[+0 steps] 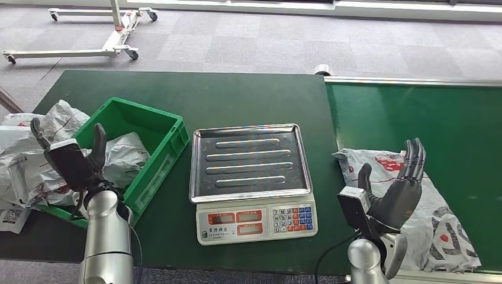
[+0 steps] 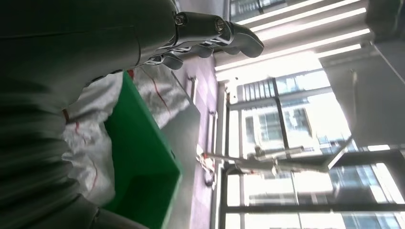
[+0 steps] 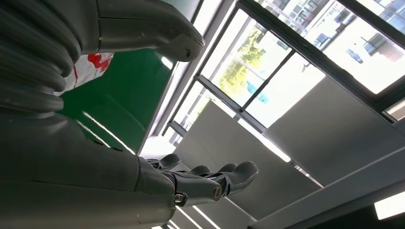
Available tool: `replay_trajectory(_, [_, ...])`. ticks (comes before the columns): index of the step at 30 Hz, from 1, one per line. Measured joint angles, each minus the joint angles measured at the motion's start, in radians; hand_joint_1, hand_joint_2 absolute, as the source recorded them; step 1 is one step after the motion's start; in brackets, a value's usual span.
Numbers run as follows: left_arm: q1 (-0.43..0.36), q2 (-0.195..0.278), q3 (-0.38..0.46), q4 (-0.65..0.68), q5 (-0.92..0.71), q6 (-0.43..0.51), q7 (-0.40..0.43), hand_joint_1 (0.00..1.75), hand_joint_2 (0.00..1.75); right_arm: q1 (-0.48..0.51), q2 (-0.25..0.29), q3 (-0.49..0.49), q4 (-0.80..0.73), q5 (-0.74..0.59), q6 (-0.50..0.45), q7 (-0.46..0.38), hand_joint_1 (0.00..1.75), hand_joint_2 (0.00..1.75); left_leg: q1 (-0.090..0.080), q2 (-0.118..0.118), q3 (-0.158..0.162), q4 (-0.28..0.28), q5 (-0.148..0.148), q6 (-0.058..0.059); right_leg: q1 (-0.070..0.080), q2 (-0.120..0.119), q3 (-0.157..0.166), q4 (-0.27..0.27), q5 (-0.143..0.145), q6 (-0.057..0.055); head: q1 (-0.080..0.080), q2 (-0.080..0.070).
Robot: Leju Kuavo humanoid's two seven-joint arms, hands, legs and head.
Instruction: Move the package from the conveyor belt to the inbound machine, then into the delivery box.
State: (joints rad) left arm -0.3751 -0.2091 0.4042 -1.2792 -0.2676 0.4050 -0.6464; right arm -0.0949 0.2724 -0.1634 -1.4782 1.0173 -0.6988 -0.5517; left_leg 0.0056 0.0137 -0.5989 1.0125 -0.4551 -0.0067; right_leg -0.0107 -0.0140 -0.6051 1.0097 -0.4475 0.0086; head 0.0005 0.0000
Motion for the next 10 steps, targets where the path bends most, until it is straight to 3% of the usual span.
replay_trajectory(2, [0.042, 0.005, -0.093, -0.056, 0.028, -0.065, 0.014, 0.0, 0.44, 0.003, 0.0, -0.012, -0.008, -0.005, 0.0, -0.001, 0.0, 1.75, 0.0, 0.0, 0.0, 0.0, 0.0, 0.0, 0.0, 0.0, 0.0, 0.0, 0.0, 0.001, 0.0, 0.0])
replay_trajectory(3, [0.062, 0.008, -0.134, -0.083, 0.034, -0.087, 0.021, 0.0, 0.44, 0.004, 0.0, -0.019, -0.01, -0.008, 0.0, 0.001, 0.0, 1.31, 0.0, 0.0, 0.0, 0.0, -0.001, 0.001, 0.0, 0.0, 0.0, 0.0, -0.001, 0.001, 0.0, 0.0])
replay_trajectory(5, [0.1, 0.011, -0.208, -0.135, 0.037, -0.113, 0.034, 0.0, 1.31, 0.006, 0.0, -0.032, -0.011, -0.01, 0.0, 0.011, 0.0, 0.44, 0.0, 0.0, 0.0, 0.0, -0.001, 0.0, 0.0, 0.0, 0.0, 0.0, -0.001, 0.001, 0.0, 0.0])
replay_trajectory(6, [0.118, 0.013, -0.24, -0.159, 0.037, -0.118, 0.039, 0.0, 1.75, 0.007, 0.0, -0.039, -0.012, -0.007, 0.0, 0.018, 0.0, 0.44, 0.0, 0.0, 0.0, 0.0, -0.001, 0.0, 0.0, 0.0, 0.0, 0.0, -0.001, 0.002, 0.0, 0.0])
replay_trajectory(9, [0.16, 0.018, -0.315, -0.221, 0.045, -0.143, 0.045, 0.0, 1.75, 0.01, 0.0, -0.057, -0.016, 0.024, 0.0, 0.054, 0.0, 1.75, 0.0, 0.0, 0.0, 0.0, -0.002, 0.0, 0.0, 0.0, 0.0, 0.0, -0.001, 0.002, 0.0, 0.0])
replay_trajectory(10, [0.166, 0.02, -0.326, -0.231, 0.047, -0.148, 0.046, 0.0, 1.75, 0.011, 0.0, -0.06, -0.017, 0.032, 0.0, 0.062, 0.0, 1.75, 0.0, 0.0, 0.0, 0.0, -0.002, 0.0, 0.0, 0.0, 0.0, 0.0, -0.001, 0.002, 0.0, 0.0])
